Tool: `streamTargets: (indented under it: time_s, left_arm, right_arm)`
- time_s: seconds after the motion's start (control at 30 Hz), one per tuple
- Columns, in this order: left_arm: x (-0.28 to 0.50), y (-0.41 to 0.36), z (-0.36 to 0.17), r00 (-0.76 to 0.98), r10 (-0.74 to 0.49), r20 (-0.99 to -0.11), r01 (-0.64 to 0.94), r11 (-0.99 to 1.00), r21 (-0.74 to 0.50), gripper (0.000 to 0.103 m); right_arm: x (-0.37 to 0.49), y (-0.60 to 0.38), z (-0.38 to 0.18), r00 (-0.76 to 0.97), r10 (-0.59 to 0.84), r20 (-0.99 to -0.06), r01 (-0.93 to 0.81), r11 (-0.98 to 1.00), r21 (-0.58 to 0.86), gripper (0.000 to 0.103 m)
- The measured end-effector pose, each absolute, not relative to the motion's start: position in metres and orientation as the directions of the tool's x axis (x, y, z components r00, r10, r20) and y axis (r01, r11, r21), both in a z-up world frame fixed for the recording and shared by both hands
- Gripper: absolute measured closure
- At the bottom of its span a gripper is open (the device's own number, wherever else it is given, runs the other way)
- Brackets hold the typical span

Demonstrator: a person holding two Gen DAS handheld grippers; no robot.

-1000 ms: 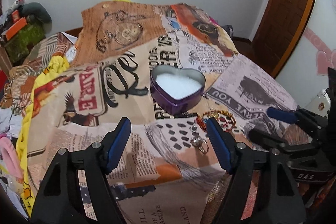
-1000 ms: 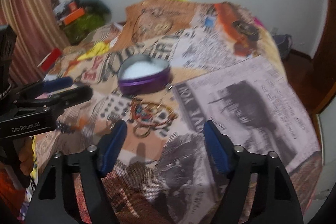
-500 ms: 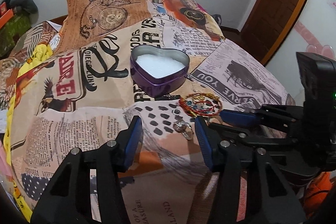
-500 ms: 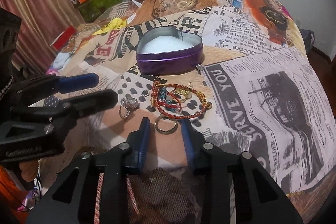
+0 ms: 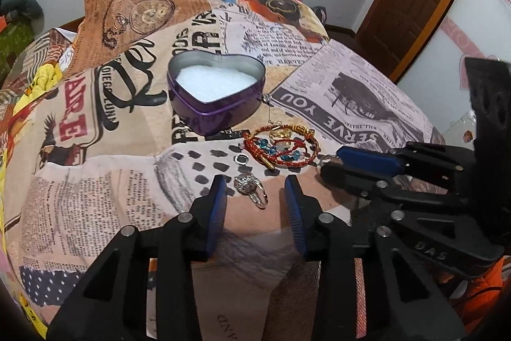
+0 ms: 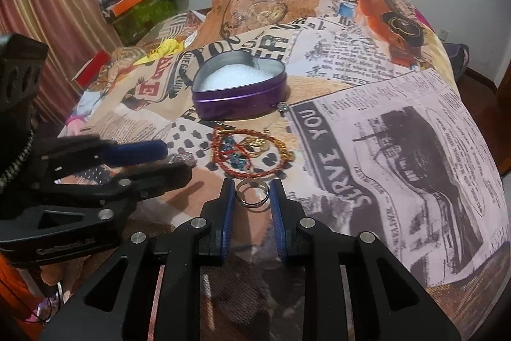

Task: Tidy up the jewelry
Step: 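Move both tools down toward the jewelry beside the purple heart tin, then grasp a silver pendant with the left tool while the right tool grasps a silver ring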

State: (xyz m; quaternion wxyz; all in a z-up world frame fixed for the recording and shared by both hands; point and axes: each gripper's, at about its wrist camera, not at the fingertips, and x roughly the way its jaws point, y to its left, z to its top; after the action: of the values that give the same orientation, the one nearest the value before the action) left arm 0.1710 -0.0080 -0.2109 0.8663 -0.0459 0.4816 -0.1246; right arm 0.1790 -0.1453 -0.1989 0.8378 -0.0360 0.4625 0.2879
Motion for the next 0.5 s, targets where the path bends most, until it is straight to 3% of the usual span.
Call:
streamTargets:
  time_s: [0.23, 0.37, 0.5]
  left_arm:
    - [0.1736, -0.0180, -0.2170, 0.513, -0.205, -0.834, 0.183, 0.975, -0.127, 0.076]
    - [0.1753, -0.0188, -0.2189, 0.517, -0.192, -0.834, 0.185, 0.977, -0.110, 0.089]
    - [0.1758, -0.0176, -0.2176, 0.521, -0.185, -0.833, 0.180, 0.978, -0.105, 0.089]
  right_arm:
    - [0.1785, -0.1514, -0.1960, 0.422, 0.448, -0.788, -0.501, 0.840, 0.209, 0.083]
    - [0.1767, -0.1502, -0.1938, 0.431, 0.448, -0.783, -0.502, 0.840, 0.204, 0.083]
    - [0.1749, -0.1496, -0.1896, 0.441, 0.450, -0.776, -0.503, 0.840, 0.202, 0.083]
